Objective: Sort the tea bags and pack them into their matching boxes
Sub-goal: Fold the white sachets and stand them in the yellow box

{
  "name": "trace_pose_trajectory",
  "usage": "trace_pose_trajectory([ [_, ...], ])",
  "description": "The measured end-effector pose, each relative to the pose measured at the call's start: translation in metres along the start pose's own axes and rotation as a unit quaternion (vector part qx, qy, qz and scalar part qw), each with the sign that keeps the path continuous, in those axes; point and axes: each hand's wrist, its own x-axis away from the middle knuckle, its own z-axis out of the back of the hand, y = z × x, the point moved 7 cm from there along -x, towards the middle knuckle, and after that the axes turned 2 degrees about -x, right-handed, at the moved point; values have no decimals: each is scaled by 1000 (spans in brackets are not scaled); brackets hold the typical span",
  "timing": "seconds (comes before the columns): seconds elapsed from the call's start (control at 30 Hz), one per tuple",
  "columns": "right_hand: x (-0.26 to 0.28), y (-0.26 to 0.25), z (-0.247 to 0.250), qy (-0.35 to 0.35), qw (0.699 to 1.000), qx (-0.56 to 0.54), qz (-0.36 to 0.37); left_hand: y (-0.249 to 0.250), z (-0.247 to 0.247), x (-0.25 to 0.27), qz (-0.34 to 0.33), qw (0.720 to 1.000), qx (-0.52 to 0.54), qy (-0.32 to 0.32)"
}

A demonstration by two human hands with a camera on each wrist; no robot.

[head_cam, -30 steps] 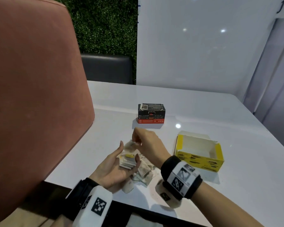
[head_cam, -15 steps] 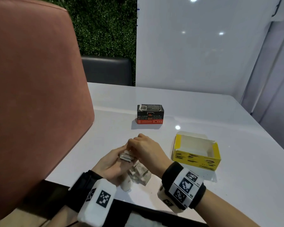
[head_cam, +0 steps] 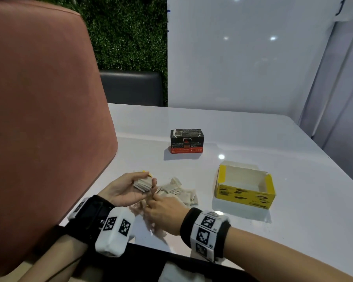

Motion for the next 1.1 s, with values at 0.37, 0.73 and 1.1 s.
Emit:
trace_pose_trajectory([
  [0.37,20,53,26,0,952,-258,-164,0,23,10,13,998,59,-2],
  [0.73,42,55,80,232,942,-156,-183,-52,-39,2,24,992,94,-83],
  [1.1,51,50,70,313,922,-181,-137,-49,-39,-12,-63,991,89,-81],
])
